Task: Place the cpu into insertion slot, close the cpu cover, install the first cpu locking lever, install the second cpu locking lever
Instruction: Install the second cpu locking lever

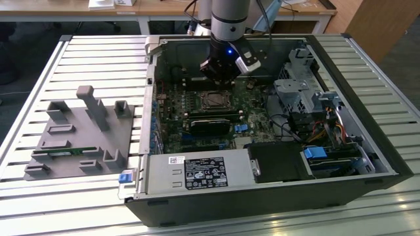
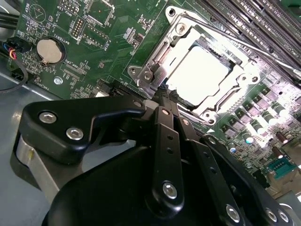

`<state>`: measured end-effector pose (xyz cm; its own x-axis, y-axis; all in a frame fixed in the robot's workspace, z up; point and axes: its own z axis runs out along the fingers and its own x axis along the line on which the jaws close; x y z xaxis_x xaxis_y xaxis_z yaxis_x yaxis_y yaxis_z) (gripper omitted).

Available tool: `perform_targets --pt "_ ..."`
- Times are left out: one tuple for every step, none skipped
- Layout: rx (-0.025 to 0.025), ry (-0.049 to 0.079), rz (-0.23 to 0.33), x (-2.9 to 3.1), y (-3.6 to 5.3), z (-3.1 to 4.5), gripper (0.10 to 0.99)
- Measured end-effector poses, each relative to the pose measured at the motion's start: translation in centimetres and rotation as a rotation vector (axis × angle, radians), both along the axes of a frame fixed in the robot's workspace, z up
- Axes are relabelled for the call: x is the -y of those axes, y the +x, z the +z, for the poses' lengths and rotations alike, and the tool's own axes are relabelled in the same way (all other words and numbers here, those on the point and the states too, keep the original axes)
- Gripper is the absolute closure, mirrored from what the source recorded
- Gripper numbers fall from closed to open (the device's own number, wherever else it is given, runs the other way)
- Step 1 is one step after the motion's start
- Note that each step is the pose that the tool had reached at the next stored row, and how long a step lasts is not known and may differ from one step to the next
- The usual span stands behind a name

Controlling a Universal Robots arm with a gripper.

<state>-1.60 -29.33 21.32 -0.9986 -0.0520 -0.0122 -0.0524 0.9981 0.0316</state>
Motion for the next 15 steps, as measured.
perform_targets --pt "0.0 0.0 0.0 0.02 0.0 0.0 0.98" --pt "0.0 0.0 0.0 0.04 0.01 0.0 0.98" --pt "0.0 0.0 0.0 0.06 0.01 0.0 0.98" --pt "-0.0001 0.0 0.0 0.1 0.02 0.01 0.98" --pt "-0.0001 0.0 0.0 0.15 0.02 0.0 0.98" --pt "0.0 0.0 0.0 0.2 0.02 0.0 0.98" --pt "0.0 0.0 0.0 0.28 0.02 0.0 0.98" --pt "0.0 0.0 0.0 0.38 0.02 0.0 0.98" --pt "0.0 0.0 0.0 0.48 0.02 0.0 0.98" --pt "0.0 0.0 0.0 0.59 0.02 0.0 0.98" --pt "0.0 0.0 0.0 0.72 0.02 0.0 0.98" --pt "0.0 0.0 0.0 0.88 0.02 0.0 0.98" --pt "-0.0001 0.0 0.0 1.05 0.02 0.0 0.98" --pt "0.0 0.0 0.0 1.19 0.02 0.0 0.98" --pt "-0.0001 0.0 0.0 1.32 0.02 0.0 0.98"
